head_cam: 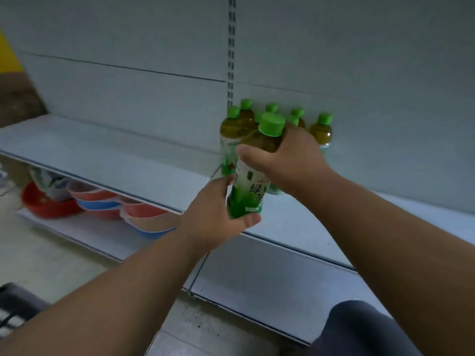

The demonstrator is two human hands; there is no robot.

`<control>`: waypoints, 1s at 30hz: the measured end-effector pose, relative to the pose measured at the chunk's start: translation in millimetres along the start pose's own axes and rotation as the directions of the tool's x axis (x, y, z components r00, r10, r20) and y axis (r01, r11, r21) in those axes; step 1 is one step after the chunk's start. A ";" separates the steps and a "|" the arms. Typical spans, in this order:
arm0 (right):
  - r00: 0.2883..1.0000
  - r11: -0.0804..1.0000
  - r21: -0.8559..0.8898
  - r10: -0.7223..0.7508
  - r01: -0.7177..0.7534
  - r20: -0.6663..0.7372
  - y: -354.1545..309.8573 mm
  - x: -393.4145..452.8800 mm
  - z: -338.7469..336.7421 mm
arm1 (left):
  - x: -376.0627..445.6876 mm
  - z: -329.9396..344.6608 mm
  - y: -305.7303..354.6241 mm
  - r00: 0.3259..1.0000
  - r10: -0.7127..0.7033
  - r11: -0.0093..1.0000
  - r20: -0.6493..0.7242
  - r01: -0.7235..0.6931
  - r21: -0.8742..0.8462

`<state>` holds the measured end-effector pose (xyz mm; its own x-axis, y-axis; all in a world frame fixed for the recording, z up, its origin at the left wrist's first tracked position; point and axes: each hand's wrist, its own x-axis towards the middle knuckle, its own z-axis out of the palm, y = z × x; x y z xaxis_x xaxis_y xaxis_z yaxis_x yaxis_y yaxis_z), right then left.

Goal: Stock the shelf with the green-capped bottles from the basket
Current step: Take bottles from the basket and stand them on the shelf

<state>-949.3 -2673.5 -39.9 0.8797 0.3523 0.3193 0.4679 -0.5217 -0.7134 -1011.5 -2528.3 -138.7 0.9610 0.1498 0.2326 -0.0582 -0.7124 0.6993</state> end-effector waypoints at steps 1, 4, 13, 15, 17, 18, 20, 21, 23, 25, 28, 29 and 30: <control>0.999 1.000 -0.012 0.019 -0.019 -0.030 11.8 4.5 -5.5 | 12.5 11.8 -0.4 0.999 0.027 0.999 0.026 -0.028 0.038; 0.990 0.992 -0.073 0.093 -0.101 -0.104 40.6 14.0 -21.2 | 43.2 46.5 -2.2 0.992 0.058 0.988 0.109 -0.073 0.137; 0.949 0.944 -0.191 0.227 -0.270 -0.221 105.6 30.2 -24.3 | 69.5 129.8 -9.2 0.975 0.034 0.906 0.219 -0.122 0.404; 0.940 0.934 -0.200 0.248 -0.296 -0.233 114.7 32.2 -22.3 | 68.7 142.2 -8.9 0.970 -0.008 0.887 0.244 -0.106 0.450; 0.925 0.929 -0.161 0.289 -0.333 -0.246 120.6 31.7 -21.4 | 67.1 151.7 -9.5 0.963 -0.037 0.863 0.267 -0.104 0.495; 0.915 0.926 -0.129 0.315 -0.354 -0.251 122.7 30.6 -21.1 | 67.1 154.6 -10.5 0.962 -0.035 0.853 0.272 -0.113 0.509; 0.898 0.909 -0.101 0.375 -0.405 -0.232 125.5 24.8 -19.4 | 67.9 158.0 -13.3 0.958 -0.029 0.850 0.284 -0.126 0.511; 0.897 0.900 -0.120 0.390 -0.419 -0.207 128.0 20.6 -16.4 | 68.0 158.5 -14.5 0.957 -0.026 0.852 0.288 -0.129 0.507; 0.903 0.883 -0.201 0.395 -0.424 -0.169 135.2 12.9 -8.0 | 67.3 158.4 -15.3 0.960 -0.018 0.854 0.279 -0.130 0.503; 0.893 0.861 -0.242 0.412 -0.447 -0.183 141.3 10.4 -2.3 | 67.1 159.9 -15.2 0.963 -0.008 0.854 0.271 -0.134 0.503; 0.888 0.862 -0.234 0.404 -0.450 -0.219 147.9 16.9 -0.2 | 67.8 162.0 -16.6 0.965 0.002 0.849 0.261 -0.140 0.510; 0.887 0.862 -0.232 0.402 -0.450 -0.227 149.7 19.9 0.0 | 68.0 162.8 -17.0 0.966 0.007 0.847 0.258 -0.143 0.512; 0.886 0.863 -0.231 0.400 -0.450 -0.233 151.8 23.1 0.5 | 68.0 163.1 -17.5 0.967 0.012 0.845 0.253 -0.145 0.514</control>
<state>-858.0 -2744.1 -141.1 0.9866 -0.0775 0.1436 0.0275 -0.7883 -0.6147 -901.1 -2617.5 -245.3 0.9974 -0.0373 0.0623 -0.0497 -0.9764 0.2100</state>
